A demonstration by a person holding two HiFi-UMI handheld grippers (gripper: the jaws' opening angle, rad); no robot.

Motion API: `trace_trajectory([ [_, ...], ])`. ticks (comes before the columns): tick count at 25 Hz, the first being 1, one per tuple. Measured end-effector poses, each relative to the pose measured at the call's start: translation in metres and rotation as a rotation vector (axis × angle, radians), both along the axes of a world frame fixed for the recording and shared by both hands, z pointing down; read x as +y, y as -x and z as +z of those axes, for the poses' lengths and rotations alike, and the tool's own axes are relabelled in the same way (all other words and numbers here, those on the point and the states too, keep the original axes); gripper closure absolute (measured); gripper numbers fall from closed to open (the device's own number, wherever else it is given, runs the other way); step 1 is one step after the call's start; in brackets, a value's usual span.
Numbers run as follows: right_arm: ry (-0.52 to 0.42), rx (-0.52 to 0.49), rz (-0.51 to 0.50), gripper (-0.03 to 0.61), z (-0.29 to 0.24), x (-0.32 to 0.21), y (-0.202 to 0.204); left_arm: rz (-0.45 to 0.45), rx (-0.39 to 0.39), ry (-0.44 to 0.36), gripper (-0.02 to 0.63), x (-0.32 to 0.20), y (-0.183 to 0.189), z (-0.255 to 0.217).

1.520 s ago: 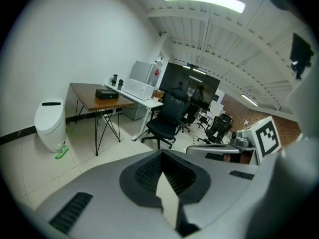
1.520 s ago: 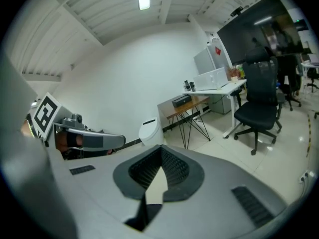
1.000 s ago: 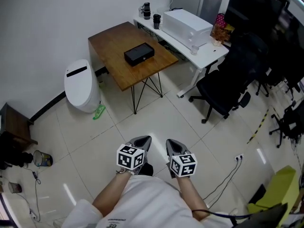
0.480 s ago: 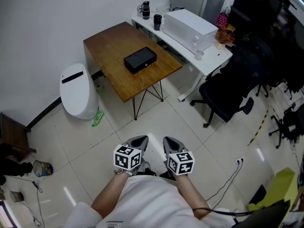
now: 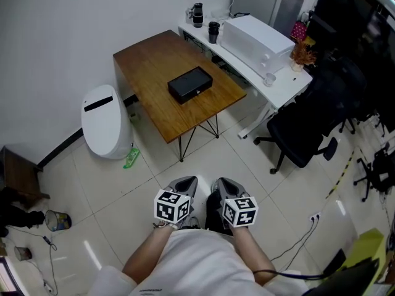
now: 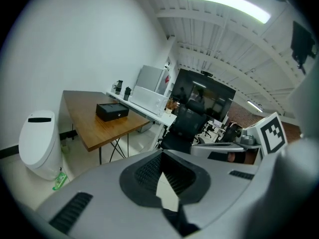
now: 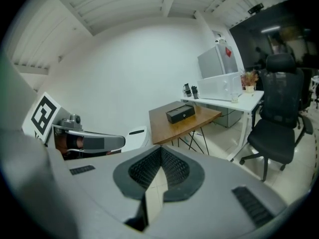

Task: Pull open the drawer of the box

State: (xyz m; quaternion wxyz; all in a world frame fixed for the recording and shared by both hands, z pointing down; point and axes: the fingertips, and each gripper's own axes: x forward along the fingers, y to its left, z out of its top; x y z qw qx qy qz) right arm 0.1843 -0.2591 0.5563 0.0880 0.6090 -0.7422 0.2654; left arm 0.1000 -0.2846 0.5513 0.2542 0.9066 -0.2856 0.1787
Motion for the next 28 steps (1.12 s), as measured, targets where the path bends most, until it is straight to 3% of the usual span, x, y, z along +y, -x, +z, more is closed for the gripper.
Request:
trace_trajectory([
  [16,-0.001,-0.022,-0.11,0.592,0.011,-0.191,-0.049,-0.095,-0.016,-0.016,0.614,-0.161,-0.058,-0.006],
  [28,0.006,-0.007,-0.207,0.592,0.018,-0.298,-0.073,-0.138,-0.048,0.006,0.614,-0.255,-0.095,0.004],
])
